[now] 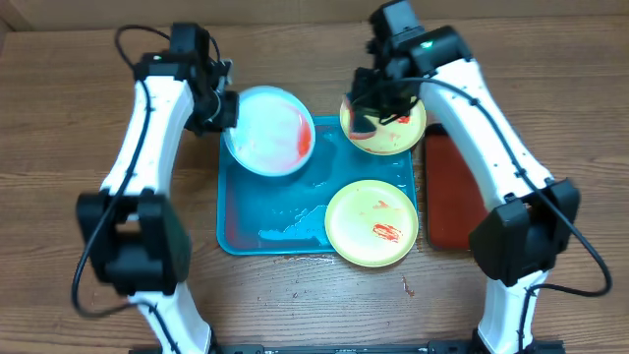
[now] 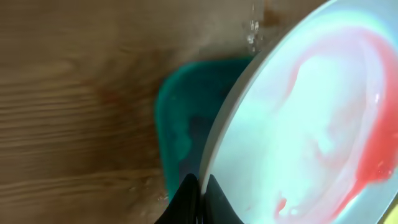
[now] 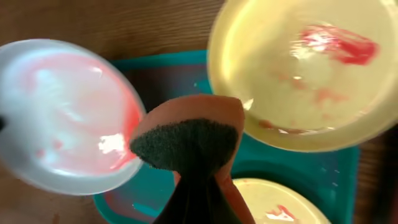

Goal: Clean dirty plates on tray and stack at the side
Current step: 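Lift the white plate with the left gripper, raise the sponge away, then carry the white plate left and set it on the table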

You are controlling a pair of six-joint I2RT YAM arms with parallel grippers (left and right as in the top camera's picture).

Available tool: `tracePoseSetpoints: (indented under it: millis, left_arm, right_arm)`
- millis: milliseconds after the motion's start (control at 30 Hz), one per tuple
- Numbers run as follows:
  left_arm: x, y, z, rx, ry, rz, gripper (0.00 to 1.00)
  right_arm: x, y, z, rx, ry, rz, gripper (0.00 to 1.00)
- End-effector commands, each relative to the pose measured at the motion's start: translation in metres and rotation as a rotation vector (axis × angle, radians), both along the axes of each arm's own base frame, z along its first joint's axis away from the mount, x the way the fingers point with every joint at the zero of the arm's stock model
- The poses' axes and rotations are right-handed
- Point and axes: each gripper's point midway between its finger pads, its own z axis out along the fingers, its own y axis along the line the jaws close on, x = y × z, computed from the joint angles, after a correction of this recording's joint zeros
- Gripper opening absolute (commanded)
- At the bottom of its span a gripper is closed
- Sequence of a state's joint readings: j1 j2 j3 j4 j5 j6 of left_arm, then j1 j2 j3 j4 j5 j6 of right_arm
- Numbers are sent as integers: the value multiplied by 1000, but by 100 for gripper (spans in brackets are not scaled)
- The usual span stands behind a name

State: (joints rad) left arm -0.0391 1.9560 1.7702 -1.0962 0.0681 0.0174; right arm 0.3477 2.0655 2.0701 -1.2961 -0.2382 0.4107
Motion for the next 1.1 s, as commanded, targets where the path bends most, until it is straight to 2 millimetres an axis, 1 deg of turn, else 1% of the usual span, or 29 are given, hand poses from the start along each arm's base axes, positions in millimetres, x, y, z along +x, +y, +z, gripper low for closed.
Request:
tracePoseSetpoints:
  millis: [0, 100, 167, 267, 333, 400, 433, 500, 600, 767, 900, 1067]
  left_arm:
    - [-7, 5, 55, 107, -129, 51, 4]
    - [-15, 7, 70, 217, -160, 84, 4]
    - [-19, 8, 76, 312, -172, 118, 4]
    - [-26, 6, 83, 453, -199, 178, 4]
    - [-33, 1, 92, 563, -245, 229, 5]
    - [-37, -4, 98, 628, -283, 257, 4]
    - [-40, -10, 99, 668, -310, 263, 4]
    - [-44, -16, 97, 701, -331, 265, 4]
    - [-52, -22, 89, 752, -351, 271, 4]
    - [-66, -19, 72, 855, -367, 280, 4]
    - [-74, -17, 61, 893, -356, 271, 4]
    - [-75, -17, 59, 895, -356, 273, 4]
  right_arm:
    - [-1, -29, 50, 22, -100, -36, 4]
    - [-1, -53, 50, 7, -83, -69, 4]
    - [-1, -69, 48, -2, -63, -96, 4]
    - [-2, -86, 46, -14, -46, -115, 4]
    - [0, -98, 45, -18, -40, -139, 4]
    - [0, -105, 45, -19, -38, -152, 4]
    - [1, -109, 45, -21, -38, -158, 4]
    - [1, -114, 45, -23, -36, -164, 4]
    - [2, -117, 44, -25, -37, -167, 4]
    - [2, -119, 44, -26, -38, -168, 4]
    - [2, -119, 44, -26, -39, -167, 4]
    - [1, -119, 44, -27, -36, -167, 4]
